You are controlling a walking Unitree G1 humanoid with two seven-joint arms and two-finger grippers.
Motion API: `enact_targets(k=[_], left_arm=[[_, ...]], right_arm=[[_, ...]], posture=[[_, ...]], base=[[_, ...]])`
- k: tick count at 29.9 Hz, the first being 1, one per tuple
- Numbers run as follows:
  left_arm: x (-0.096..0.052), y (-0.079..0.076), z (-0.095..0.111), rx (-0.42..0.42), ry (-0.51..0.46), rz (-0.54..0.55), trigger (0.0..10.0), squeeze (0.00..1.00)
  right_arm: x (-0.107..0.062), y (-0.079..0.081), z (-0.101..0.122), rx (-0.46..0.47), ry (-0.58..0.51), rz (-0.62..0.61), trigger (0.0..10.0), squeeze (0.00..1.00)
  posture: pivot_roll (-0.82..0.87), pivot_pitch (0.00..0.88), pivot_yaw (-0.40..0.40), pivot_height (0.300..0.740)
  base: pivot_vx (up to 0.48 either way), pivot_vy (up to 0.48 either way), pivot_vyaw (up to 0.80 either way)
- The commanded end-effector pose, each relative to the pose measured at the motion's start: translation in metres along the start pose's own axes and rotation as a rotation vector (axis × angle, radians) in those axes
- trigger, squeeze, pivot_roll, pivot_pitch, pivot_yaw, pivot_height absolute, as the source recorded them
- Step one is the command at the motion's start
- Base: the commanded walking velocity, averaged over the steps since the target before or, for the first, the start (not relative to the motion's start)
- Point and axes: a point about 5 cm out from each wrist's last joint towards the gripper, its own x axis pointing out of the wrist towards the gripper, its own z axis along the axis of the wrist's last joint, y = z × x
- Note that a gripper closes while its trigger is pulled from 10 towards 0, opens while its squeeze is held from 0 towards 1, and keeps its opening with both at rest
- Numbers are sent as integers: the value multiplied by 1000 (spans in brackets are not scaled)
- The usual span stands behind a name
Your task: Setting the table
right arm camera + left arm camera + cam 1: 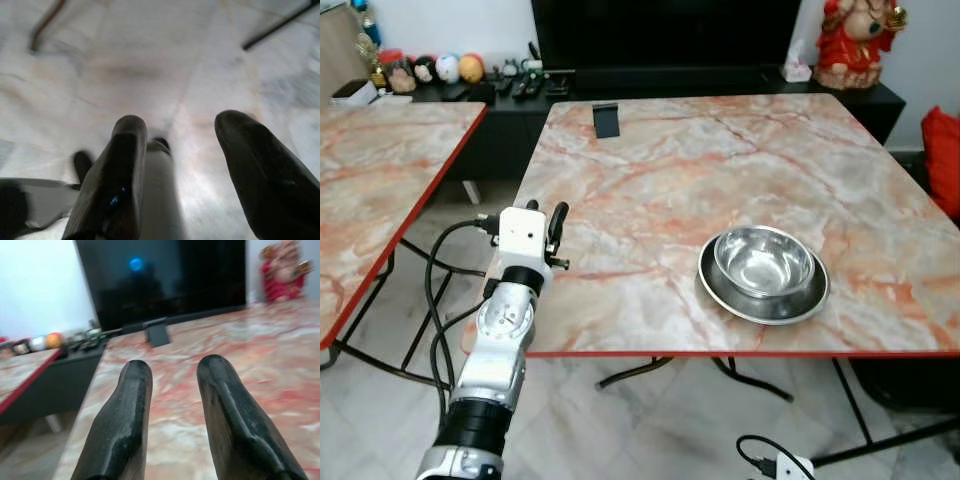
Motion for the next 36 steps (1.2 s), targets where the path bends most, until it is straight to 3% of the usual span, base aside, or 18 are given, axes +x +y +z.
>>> enact_targets(k=[1,22,36], left_arm=[[-1,12,2,25,0,33,10000,0],[-4,13,1,30,14,46,10000,0],[-6,19,-1,46,23,61,10000,0]], right_arm=[[1,4,2,-6,-5,15,10000,0],[1,4,3,-22,-3,35,10000,0],[1,4,3,-6,-6,29,10000,0]], posture=[[86,0,-18,731],[86,0,-22,731],[90,0,-26,731]], base=[[0,368,0],[0,366,782],[0,365,69]])
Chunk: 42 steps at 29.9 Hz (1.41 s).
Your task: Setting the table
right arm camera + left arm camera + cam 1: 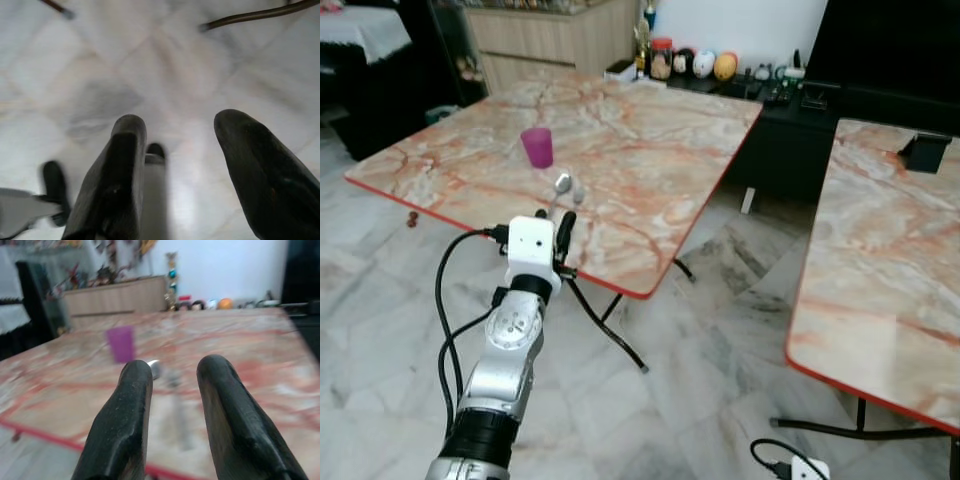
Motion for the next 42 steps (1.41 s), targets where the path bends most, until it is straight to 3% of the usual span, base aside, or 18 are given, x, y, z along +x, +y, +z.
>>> enact_targets(k=[1,28,32,36,37,42], left_arm=[[1,2,3,17,-8,10,10000,0],[-4,14,-13,56,47,13,10000,0],[-11,22,-26,108,97,9,10000,0],[-22,33,-47,147,192,12,10000,0],[-29,39,-61,158,259,16,10000,0],[-39,44,-80,193,362,-23,10000,0]], right_arm=[[-1,1,-4,11,12,0,10000,0],[0,4,-2,15,9,7,10000,0],[0,4,-2,11,9,12,10000,0],[0,4,-2,8,11,12,10000,0],[0,4,-2,8,11,11,10000,0],[0,4,-1,10,8,11,10000,0]], posture=[[90,0,-27,731],[101,0,-15,731],[106,0,-14,731],[108,0,-15,731],[112,0,-13,731],[113,0,-12,731]], base=[[0,368,0],[0,367,0],[0,0,0],[0,0,0],[0,0,0],[0,0,0]])
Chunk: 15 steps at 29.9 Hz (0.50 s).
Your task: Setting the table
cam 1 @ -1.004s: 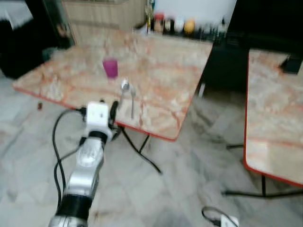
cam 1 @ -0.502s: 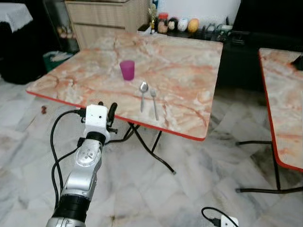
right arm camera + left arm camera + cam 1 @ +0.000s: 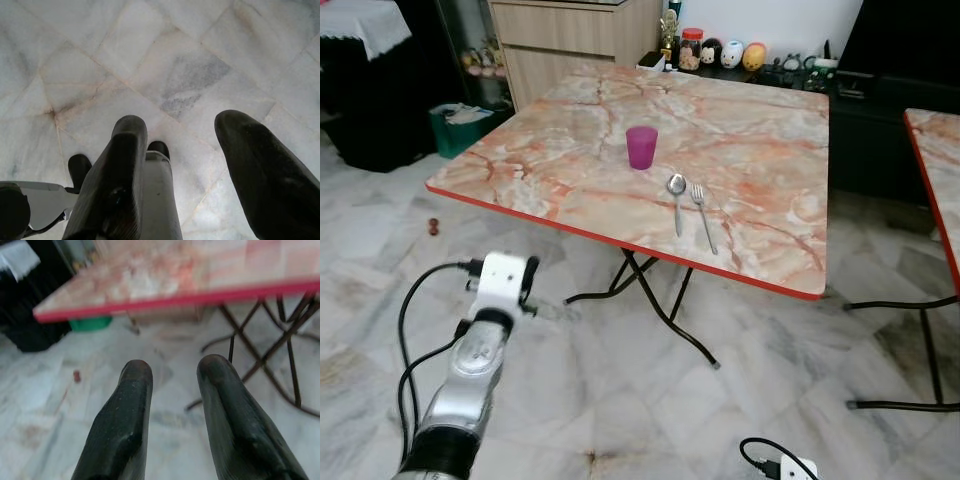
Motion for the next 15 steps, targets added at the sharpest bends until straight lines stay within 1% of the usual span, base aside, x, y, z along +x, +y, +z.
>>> enact_targets(k=[1,2,4,5,6,7,8,10,11,12,13,14,15], left_arm=[[-3,-3,-21,26,103,-37,10000,0],[-6,-3,-31,28,146,-35,10000,0],[-8,-3,-39,30,185,-34,10000,0],[-10,-3,-49,-5,235,-22,10000,0],[-10,-3,-49,-5,235,-22,10000,0],[-12,-3,-55,-25,263,-12,10000,0],[-16,-4,-65,-64,314,-2,10000,0],[-19,-6,-73,-71,351,-7,10000,0],[-23,-10,-81,-92,399,-24,10000,0],[-25,-12,-86,-109,421,-23,10000,0],[-25,-12,-86,-109,421,-23,10000,0],[-29,-15,-92,-129,454,-24,10000,0],[-29,-15,-92,-129,454,-24,10000,0]], right_arm=[[0,-1,-1,9,5,-6,10000,0],[0,-1,-1,8,5,-6,10000,0],[0,-1,0,7,5,-5,10000,0],[0,-1,0,5,5,-4,10000,0],[0,-1,0,5,5,-4,10000,0],[0,-1,0,4,4,-4,10000,0],[0,-1,0,4,4,-4,10000,0],[0,-1,1,3,5,-4,10000,0],[0,-1,1,4,5,-5,10000,0],[1,-1,1,4,4,-6,10000,0],[1,-1,1,4,4,-6,10000,0],[1,-1,1,3,3,-6,10000,0],[1,-1,1,3,3,-6,10000,0]], posture=[[113,0,-12,731],[123,0,-17,731],[123,0,-18,731],[125,0,-20,731],[125,0,-20,731],[126,0,-24,731],[126,0,-23,731],[126,0,-26,731],[125,0,-26,731],[124,0,-27,731],[124,0,-27,731],[124,0,-27,731],[124,0,-27,731]], base=[[0,0,0],[0,0,0],[0,0,0],[0,0,0],[0,0,0],[0,0,0],[0,0,0],[0,0,0],[0,0,0],[0,0,0],[0,0,0],[0,0,0],[0,0,0]])
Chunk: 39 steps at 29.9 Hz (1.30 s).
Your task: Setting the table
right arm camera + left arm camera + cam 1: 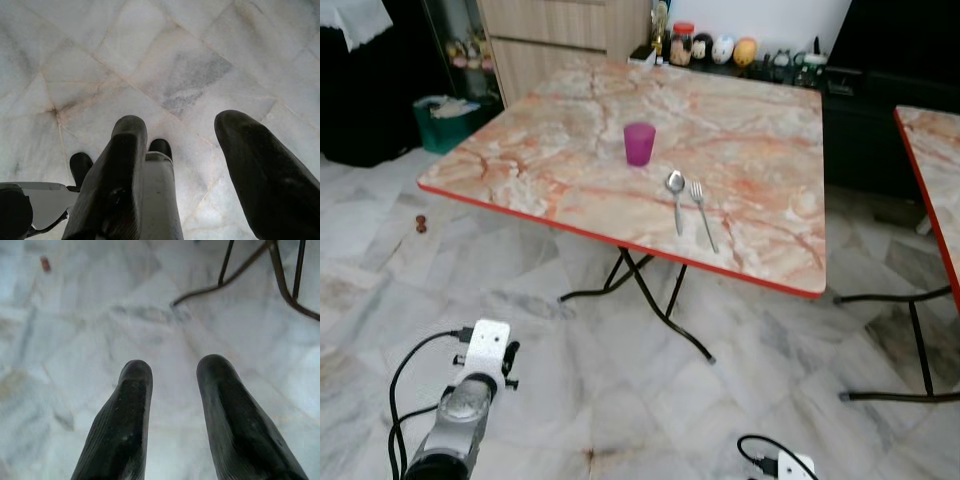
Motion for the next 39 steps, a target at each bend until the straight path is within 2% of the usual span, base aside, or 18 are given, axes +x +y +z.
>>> enact_targets(k=[1,6,8,13,19,30,39], left_arm=[[-2,-3,-15,-30,65,-6,10000,0],[-8,-5,-36,-30,147,0,10000,0],[-16,-5,-57,-33,230,9,10000,0],[-28,-9,-81,-48,313,9,10000,0],[-33,-12,-90,-80,343,9,10000,0],[-36,-18,-95,-137,355,5,10000,0],[-35,-19,-94,-128,356,6,10000,0]], right_arm=[[0,-3,-1,4,8,-10,10000,0],[0,-3,0,-3,7,-10,10000,0],[0,-3,0,-41,7,-6,10000,0],[0,-5,1,-51,-4,-23,10000,0],[0,-7,4,-47,-39,-61,10000,0],[0,-7,3,-111,-15,-14,10000,0],[0,-7,2,-114,-2,6,10000,0]], posture=[[125,0,-29,731],[125,0,-33,731],[119,0,-33,731],[109,0,-37,731],[97,0,-35,731],[96,0,-54,731],[98,0,-50,731]], base=[[0,0,0],[0,0,0],[0,0,0],[0,0,0],[0,0,0],[0,0,0],[0,0,0]])
